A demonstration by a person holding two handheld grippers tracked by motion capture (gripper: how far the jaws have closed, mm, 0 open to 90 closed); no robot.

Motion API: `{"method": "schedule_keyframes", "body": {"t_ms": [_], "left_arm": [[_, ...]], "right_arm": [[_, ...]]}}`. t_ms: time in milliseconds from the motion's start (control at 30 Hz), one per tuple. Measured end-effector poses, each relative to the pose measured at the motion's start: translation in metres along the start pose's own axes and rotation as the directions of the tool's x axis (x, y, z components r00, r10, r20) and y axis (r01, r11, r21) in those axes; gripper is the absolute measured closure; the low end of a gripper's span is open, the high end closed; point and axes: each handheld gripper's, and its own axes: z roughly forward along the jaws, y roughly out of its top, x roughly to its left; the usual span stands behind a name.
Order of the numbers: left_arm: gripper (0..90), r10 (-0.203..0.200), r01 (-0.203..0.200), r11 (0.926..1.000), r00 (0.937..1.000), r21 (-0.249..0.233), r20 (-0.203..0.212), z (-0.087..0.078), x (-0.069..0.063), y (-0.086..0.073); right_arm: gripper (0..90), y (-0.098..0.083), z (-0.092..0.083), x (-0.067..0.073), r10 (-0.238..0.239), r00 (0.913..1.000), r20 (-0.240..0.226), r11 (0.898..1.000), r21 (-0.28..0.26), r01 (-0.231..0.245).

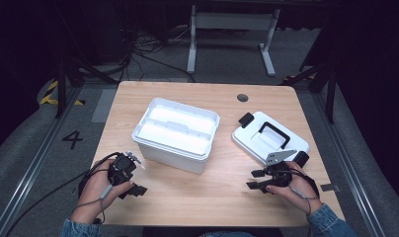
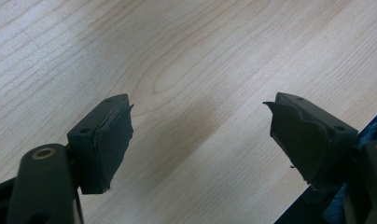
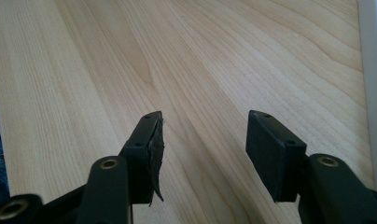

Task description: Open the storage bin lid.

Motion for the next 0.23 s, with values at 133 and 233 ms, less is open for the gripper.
{"method": "schedule_keyframes", "body": {"t_ms": [133, 233], "left_arm": [[21.8, 0.0, 0.0, 1.0, 1.0, -0.001, 0.001, -0.0001, -0.0004, 0.0002], [21.8, -0.003, 0.003, 1.0, 1.0, -0.002, 0.003, -0.0005, -0.0004, 0.0]], "right_arm": [[46.6, -0.001, 0.0011, -0.0006, -0.006, 1.0, 0.004, 1.0, -0.005, 0.006], [46.4, -0.0005, 0.0005, -0.0006, -0.006, 1.0, 0.004, 1.0, -0.012, 0.006]]}}
